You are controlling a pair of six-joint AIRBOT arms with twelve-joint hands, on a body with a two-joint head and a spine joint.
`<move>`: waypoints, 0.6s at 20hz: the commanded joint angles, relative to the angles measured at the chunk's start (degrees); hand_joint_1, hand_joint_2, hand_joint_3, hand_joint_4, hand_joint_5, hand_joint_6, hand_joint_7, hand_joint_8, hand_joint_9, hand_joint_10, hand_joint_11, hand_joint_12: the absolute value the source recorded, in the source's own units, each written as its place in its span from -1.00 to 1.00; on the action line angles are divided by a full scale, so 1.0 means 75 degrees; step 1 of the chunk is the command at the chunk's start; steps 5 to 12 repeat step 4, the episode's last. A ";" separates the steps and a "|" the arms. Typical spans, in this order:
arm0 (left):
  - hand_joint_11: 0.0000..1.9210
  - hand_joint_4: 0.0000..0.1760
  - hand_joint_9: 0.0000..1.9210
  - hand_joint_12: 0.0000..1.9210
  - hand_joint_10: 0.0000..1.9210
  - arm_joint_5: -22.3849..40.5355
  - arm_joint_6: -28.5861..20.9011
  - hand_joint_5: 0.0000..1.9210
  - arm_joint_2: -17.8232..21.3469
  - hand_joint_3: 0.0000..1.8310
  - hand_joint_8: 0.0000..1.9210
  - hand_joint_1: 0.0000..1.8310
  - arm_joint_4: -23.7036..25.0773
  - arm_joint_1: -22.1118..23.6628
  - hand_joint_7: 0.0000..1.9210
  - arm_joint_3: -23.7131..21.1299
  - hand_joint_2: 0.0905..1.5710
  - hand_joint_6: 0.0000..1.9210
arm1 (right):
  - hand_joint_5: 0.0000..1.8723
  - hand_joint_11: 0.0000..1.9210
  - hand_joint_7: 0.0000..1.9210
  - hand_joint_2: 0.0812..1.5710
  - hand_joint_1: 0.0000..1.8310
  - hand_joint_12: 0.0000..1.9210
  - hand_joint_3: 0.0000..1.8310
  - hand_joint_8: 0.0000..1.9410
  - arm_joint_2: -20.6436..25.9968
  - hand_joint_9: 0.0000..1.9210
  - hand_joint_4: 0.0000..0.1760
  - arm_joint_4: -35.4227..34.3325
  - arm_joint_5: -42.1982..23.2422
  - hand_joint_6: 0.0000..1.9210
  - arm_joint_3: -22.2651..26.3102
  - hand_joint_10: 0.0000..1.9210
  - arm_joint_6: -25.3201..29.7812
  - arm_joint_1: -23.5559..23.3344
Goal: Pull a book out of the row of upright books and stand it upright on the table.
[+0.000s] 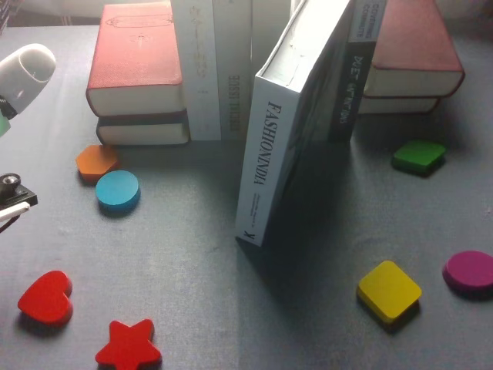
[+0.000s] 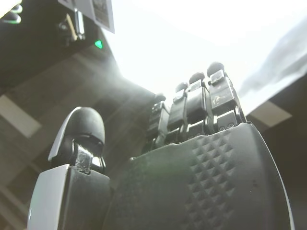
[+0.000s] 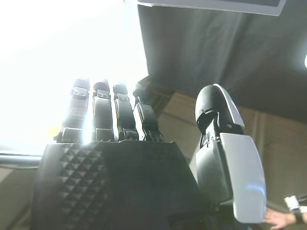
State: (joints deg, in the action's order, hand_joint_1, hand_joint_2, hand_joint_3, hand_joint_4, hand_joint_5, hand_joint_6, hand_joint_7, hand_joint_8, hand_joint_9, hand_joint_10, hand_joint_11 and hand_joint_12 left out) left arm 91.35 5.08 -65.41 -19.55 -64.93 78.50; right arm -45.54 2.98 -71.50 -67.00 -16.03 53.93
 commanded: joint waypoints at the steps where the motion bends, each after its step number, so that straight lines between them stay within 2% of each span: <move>1: -1.00 0.65 -1.00 -1.00 -1.00 0.1030 -0.0064 -1.00 0.0069 -1.00 -1.00 -0.93 -0.0031 0.0051 -1.00 -0.0025 0.72 -1.00 | -1.00 -1.00 -1.00 0.72 -0.94 -0.86 -1.00 -1.00 -0.0005 -0.96 -1.00 -0.0450 -0.1284 -1.00 0.0040 -0.99 -0.0034 0.0044; 2: -1.00 0.89 -1.00 -1.00 -1.00 0.1032 -0.0076 -1.00 0.0083 -1.00 -1.00 -0.91 -0.0003 0.0052 -1.00 -0.0035 0.70 -1.00 | -1.00 -1.00 -1.00 0.75 -0.94 -0.87 -1.00 -1.00 0.0005 -0.96 -1.00 -0.0525 -0.1434 -1.00 0.0101 -1.00 -0.0075 0.0187; 3: -1.00 0.98 -1.00 -1.00 -1.00 0.1042 -0.0080 -1.00 0.0100 -1.00 -1.00 -0.91 0.0022 0.0051 -1.00 -0.0054 0.68 -1.00 | -1.00 -1.00 -1.00 0.77 -0.92 -0.84 -1.00 -1.00 -0.0004 -0.95 -1.00 -0.0589 -0.1558 -1.00 0.0165 -0.99 -0.0137 0.0258; 4: -1.00 0.70 -1.00 -1.00 -1.00 0.1053 -0.0080 -1.00 0.0112 -1.00 -1.00 -0.91 0.0029 0.0049 -1.00 -0.0075 0.69 -1.00 | -1.00 -1.00 -1.00 0.80 -0.93 -0.78 -0.99 -1.00 0.0024 -0.93 -1.00 -0.0632 -0.1638 -1.00 0.0229 -0.99 -0.0215 0.0338; 12: -1.00 0.70 -1.00 -1.00 -1.00 0.1053 -0.0080 -1.00 0.0112 -1.00 -1.00 -0.91 0.0029 0.0049 -1.00 -0.0075 0.69 -1.00 | -1.00 -1.00 -1.00 0.80 -0.93 -0.78 -0.99 -1.00 0.0024 -0.93 -1.00 -0.0632 -0.1638 -1.00 0.0229 -0.99 -0.0215 0.0338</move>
